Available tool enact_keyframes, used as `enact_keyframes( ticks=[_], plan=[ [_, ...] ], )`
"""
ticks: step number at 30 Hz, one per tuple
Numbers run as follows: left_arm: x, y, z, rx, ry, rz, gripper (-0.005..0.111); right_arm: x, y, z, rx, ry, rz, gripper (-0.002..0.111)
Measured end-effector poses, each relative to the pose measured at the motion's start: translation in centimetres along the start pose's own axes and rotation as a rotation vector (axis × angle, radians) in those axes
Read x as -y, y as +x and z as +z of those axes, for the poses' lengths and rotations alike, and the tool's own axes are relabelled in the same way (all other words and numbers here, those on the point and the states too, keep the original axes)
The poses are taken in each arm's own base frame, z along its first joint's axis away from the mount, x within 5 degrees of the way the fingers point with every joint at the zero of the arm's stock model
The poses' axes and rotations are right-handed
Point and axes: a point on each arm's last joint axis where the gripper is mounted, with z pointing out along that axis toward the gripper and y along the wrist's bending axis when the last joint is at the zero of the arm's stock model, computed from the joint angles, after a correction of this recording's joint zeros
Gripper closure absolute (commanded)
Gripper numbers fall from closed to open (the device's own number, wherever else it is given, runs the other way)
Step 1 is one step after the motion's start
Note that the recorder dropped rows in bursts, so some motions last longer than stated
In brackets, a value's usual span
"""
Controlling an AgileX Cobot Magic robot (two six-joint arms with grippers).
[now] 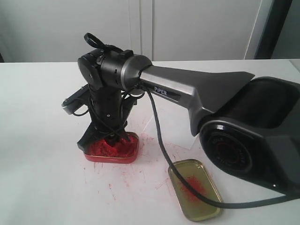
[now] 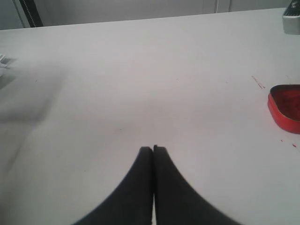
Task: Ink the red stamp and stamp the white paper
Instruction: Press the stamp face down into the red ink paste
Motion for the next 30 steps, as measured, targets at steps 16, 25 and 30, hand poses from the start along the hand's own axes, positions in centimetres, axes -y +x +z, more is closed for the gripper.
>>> enact_keyframes(
  ticks=[16,25,30],
  plan=[
    [0.0,0.0,0.0,0.0,0.0,0.0,0.107,-0.1,-0.2,1.9,-0.035,-0.005,-0.001,0.108],
    [0.0,0.0,0.0,0.0,0.0,0.0,0.107,-0.1,-0.2,2.0,-0.035,-0.005,-0.001,0.108],
    [0.0,0.0,0.0,0.0,0.0,0.0,0.107,0.0,-0.3,0.8,-0.003,0.0,0.014,0.108]
  ],
)
